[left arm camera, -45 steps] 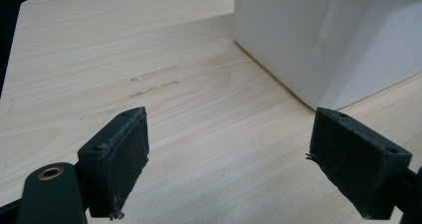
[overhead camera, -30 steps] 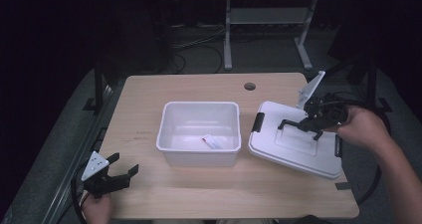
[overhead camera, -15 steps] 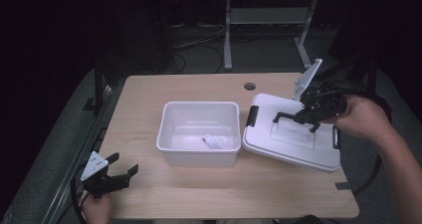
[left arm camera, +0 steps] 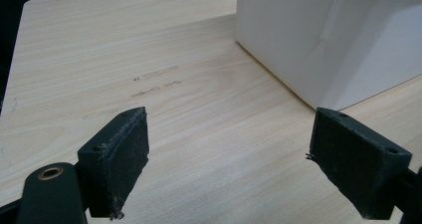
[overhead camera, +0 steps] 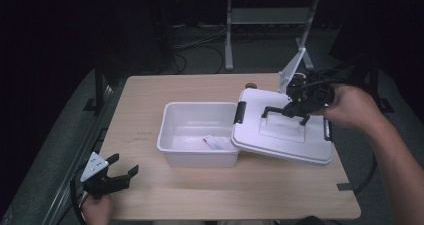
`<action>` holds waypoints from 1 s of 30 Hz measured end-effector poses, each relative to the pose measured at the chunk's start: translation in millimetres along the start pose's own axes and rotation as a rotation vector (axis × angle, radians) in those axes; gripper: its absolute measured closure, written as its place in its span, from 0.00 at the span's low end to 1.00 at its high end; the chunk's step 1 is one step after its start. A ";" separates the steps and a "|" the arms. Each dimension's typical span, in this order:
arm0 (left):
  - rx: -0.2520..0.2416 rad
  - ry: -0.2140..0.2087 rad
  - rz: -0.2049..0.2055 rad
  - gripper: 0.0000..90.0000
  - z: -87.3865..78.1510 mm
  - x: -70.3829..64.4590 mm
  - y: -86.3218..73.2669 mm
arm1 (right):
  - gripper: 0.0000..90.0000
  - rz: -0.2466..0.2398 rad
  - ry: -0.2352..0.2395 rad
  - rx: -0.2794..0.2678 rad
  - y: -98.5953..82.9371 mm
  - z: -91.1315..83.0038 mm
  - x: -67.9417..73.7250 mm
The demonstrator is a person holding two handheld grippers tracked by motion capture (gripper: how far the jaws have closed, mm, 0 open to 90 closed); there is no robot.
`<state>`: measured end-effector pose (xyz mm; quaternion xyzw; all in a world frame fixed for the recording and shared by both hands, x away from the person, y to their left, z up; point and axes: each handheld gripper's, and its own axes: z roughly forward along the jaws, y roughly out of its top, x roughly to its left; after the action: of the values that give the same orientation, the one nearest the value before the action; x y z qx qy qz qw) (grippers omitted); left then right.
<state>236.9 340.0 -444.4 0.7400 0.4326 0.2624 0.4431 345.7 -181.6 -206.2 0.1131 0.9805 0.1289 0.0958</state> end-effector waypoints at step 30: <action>-0.005 0.004 -0.003 0.17 0.1 0.8 -0.1 | 0.94 -0.127 0.028 -0.035 84.8 9.1 3.8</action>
<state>237.3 340.6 -444.5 0.7379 0.4338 0.2642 0.4443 360.8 -98.7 -192.2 0.0472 0.9846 0.1411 0.0921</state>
